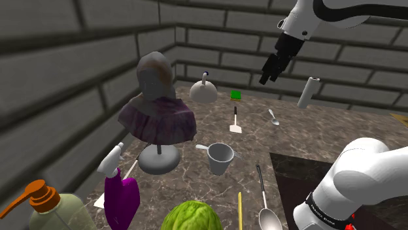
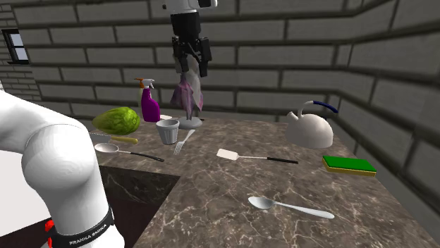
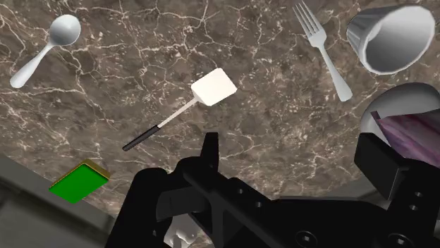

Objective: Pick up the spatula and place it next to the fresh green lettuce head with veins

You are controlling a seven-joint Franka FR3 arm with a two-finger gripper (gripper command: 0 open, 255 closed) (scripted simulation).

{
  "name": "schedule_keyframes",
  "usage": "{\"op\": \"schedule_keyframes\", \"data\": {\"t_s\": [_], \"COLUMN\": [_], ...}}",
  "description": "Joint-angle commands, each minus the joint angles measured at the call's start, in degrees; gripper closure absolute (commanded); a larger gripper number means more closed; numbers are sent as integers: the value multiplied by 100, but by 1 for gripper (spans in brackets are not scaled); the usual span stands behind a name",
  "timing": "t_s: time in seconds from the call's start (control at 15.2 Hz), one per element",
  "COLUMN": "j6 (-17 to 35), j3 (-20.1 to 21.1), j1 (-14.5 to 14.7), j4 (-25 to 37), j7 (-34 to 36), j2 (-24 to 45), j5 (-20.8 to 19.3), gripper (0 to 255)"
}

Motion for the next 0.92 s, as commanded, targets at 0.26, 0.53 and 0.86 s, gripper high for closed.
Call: {"op": "schedule_keyframes", "data": {"t_s": [0.26, 0.53, 0.86], "j6": [674, 1296, 1983], "j3": [235, 435, 630], "j1": [-271, -540, -878], "j4": [-158, -207, -134], "j7": [718, 1451, 2391], "j2": [595, 1266, 2173], "j5": [-3, -54, -193], "gripper": [0, 0, 0]}}
